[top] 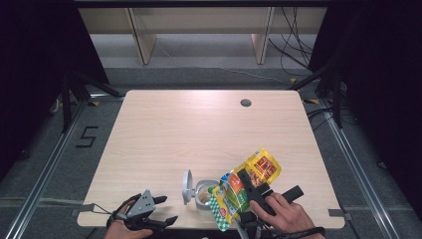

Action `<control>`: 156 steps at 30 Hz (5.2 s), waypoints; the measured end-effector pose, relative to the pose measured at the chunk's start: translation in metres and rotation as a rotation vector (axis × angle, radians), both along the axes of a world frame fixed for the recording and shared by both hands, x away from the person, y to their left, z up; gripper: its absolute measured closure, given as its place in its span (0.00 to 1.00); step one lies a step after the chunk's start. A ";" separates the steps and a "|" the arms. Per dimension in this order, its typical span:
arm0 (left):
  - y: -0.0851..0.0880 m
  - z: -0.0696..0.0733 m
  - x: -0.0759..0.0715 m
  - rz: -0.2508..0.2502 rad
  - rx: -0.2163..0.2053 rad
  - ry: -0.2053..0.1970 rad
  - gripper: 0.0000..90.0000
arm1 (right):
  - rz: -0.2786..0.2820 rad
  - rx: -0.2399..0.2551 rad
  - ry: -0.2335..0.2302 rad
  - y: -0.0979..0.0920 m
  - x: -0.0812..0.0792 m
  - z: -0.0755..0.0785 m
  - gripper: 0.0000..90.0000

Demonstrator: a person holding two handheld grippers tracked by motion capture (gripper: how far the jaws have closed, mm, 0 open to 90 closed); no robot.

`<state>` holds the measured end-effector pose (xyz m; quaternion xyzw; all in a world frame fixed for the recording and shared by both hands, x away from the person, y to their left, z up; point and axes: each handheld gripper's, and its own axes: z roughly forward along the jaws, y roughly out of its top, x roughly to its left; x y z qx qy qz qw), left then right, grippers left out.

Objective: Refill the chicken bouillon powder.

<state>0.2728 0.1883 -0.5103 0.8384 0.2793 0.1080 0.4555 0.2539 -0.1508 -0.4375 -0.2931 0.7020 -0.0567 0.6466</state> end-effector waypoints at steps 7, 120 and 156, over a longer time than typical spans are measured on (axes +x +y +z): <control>0.001 0.001 0.000 0.000 0.000 0.007 0.29 | 0.009 -0.010 0.006 0.002 -0.001 0.000 0.58; 0.004 0.004 0.001 -0.003 0.021 -0.012 0.29 | 0.026 -0.035 -0.029 -0.006 -0.005 0.005 0.61; 0.002 0.003 -0.001 0.008 -0.021 0.000 0.29 | 0.023 -0.045 -0.037 -0.007 -0.004 0.005 0.61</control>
